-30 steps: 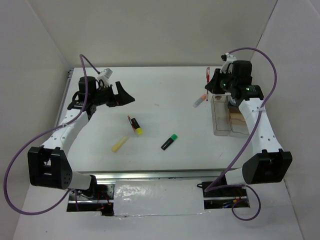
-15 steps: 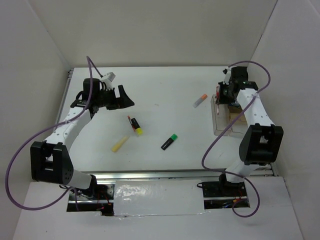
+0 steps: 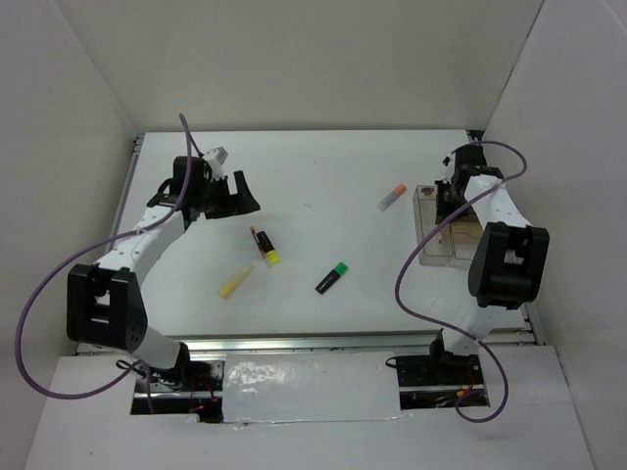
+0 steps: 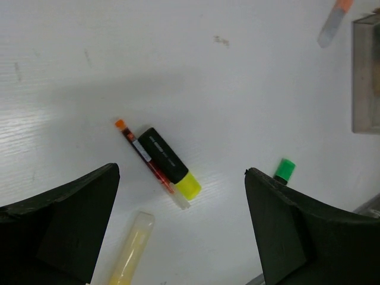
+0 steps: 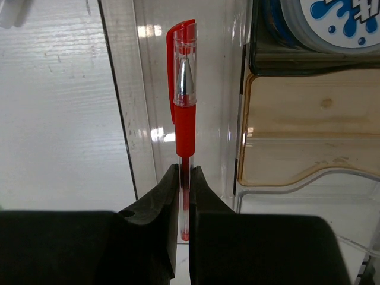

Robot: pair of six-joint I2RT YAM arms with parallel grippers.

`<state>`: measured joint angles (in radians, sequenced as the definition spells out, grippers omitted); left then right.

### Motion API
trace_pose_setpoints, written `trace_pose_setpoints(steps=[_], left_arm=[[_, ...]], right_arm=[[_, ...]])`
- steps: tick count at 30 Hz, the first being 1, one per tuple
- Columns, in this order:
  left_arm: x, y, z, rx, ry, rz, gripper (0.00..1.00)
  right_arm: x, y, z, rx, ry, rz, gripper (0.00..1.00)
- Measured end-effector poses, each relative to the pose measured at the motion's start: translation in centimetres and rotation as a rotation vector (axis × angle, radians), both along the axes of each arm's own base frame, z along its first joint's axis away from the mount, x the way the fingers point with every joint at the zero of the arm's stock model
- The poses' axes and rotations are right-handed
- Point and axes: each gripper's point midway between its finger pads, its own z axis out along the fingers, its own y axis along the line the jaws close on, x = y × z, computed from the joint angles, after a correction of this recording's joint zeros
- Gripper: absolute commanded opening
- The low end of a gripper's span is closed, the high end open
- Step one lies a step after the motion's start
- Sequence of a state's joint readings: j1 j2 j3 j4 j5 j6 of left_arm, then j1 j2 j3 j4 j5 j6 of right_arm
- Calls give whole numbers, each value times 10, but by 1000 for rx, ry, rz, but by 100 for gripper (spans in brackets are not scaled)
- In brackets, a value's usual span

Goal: Sort the stationery into containers
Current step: Place the pen in the storage box.

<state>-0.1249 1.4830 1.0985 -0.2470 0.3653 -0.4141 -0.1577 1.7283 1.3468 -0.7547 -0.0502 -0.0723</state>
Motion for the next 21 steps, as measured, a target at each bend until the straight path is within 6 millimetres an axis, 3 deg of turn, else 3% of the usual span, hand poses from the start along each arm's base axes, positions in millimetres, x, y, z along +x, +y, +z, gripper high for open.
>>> trace_pose_setpoints(steps=[4,7,9,12,17,21], left_arm=[[8,10,-15,87,39,75,97],[15,16,-25,136,62,117,97],[15,20,-31,162,76,138,97],[16,24,-35,195,79,164,92],[27,23,-53,245,109,177,77],[33,15,-74,284,148,174,75]], right_arm=[[-2,-2,-17,-7,49,-2,11],[-4,-3,-29,-8,85,-5,22],[-6,-4,-35,-8,110,-12,36],[-10,-3,-40,-8,136,-17,45],[-10,2,-37,-5,140,-17,46],[-6,16,-28,4,126,7,45]])
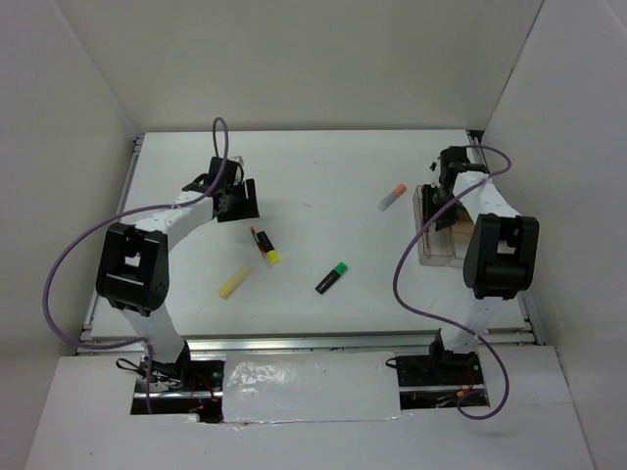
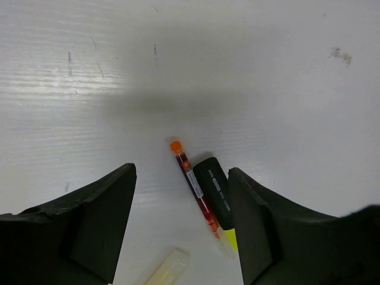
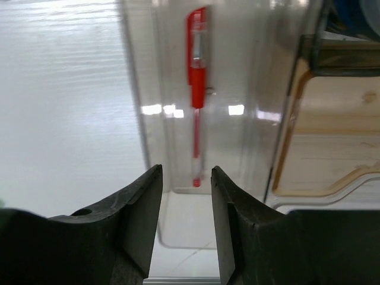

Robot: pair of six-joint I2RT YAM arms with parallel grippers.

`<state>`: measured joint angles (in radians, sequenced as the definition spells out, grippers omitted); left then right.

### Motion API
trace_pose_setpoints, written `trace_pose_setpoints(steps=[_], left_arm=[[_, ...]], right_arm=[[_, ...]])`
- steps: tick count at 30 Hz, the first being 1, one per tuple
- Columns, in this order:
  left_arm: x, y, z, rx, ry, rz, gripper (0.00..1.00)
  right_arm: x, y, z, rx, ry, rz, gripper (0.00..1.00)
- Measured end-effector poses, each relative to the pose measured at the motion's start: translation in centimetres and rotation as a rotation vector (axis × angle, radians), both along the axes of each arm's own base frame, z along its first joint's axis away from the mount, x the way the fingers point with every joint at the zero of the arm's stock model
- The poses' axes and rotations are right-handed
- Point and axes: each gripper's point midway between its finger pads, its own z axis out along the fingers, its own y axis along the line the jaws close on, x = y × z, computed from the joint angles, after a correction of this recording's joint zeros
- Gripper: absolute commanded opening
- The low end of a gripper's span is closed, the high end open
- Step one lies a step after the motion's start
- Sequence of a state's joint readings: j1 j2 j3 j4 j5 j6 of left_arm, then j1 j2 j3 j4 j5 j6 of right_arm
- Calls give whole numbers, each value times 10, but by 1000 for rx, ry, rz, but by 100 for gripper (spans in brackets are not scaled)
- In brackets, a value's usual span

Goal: Sort the stationery into containers
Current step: Place the pen in the storage box, then pick up the pen from the center of the board.

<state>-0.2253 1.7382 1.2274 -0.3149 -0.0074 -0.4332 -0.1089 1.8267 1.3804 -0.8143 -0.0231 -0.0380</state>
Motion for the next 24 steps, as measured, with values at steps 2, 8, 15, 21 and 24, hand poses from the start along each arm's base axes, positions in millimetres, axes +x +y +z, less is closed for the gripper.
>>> trace_pose_setpoints(steps=[2,8,15,21,24], left_arm=[[0,-4,-12,3,29,9,73],[-4,-10,-48,3,122,27,61],[-2,-10,-60,-3,155,51,54],[-3,-10,-63,-8,167,67,41],[-4,-7,-64,7,173,76,36]], right_arm=[[1,12,11,6,-24,31,45],[3,51,58,28,-151,132,45],[0,79,91,56,-239,218,44],[-3,87,96,53,-249,255,44],[-4,89,96,51,-248,270,44]])
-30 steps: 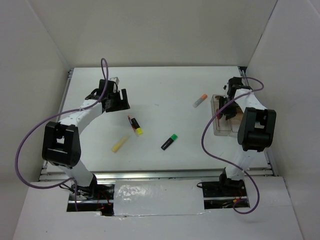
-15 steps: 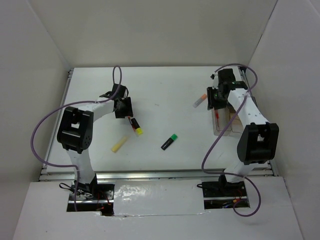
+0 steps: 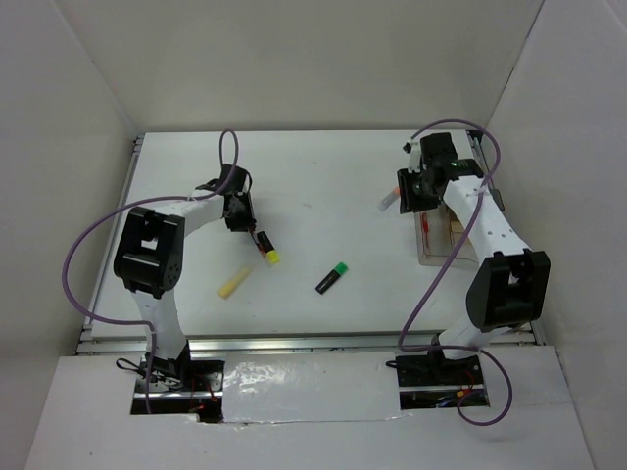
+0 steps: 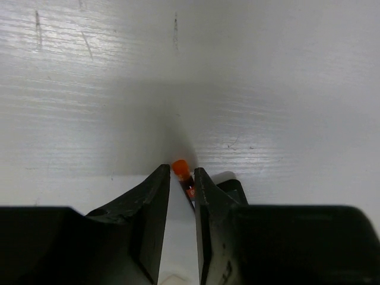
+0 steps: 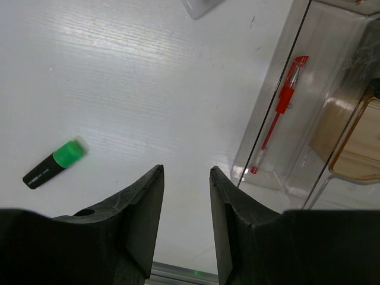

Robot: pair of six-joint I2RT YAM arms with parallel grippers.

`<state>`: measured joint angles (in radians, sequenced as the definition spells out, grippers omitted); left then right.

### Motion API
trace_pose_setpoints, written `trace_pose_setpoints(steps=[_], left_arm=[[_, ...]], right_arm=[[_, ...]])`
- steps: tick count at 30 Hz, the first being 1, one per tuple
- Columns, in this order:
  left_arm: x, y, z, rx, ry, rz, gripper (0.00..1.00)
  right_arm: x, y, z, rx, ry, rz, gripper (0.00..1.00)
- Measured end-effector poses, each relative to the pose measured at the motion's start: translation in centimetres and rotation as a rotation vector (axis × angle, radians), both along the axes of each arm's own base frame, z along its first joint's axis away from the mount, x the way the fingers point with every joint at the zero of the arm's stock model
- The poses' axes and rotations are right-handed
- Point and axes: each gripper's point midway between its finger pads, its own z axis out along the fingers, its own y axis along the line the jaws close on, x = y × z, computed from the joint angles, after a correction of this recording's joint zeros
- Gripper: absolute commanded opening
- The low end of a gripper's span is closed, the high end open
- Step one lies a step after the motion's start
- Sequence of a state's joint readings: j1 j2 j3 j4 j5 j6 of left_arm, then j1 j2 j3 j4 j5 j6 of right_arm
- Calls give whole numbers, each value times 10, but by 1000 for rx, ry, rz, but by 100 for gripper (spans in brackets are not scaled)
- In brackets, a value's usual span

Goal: Sort the stationery into containers
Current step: Pick up the pen from the center of the board.

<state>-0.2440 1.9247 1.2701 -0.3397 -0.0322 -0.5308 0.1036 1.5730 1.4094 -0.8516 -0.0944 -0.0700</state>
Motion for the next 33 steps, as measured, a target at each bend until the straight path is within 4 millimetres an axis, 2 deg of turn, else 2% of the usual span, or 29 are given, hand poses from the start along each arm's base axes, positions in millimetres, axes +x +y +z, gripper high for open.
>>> trace_pose_setpoints(steps=[6,7,11,15,20,23,25,27,30,33], left_arm=[[0,7,-1,40,7,17,28],[-1,8,-1,42,10,17,22],[0,7,-1,25,14,16,13],[1,6,0,-67,30,10,0],[4,6,9,-251,54,15,0],[10,-2,29,-396,46,-18,0],[13,-17,49,-516,31,-69,0],[7,-36,68,-633,35,-133,0],[-17,-65,96,-769,49,-243,0],[-57,-98,128,-892,67,-364,0]], right_arm=[[2,1,5,-1,-10,5,43],[2,1,5,-1,-11,6,43],[2,2,6,4,-14,14,42],[0,9,13,23,-31,53,41],[-9,29,39,56,-111,163,40],[-17,42,61,55,-207,268,41],[-25,49,76,39,-297,363,43],[-37,56,90,6,-415,483,45],[-65,75,106,-52,-576,681,49],[-99,111,123,-94,-781,934,52]])
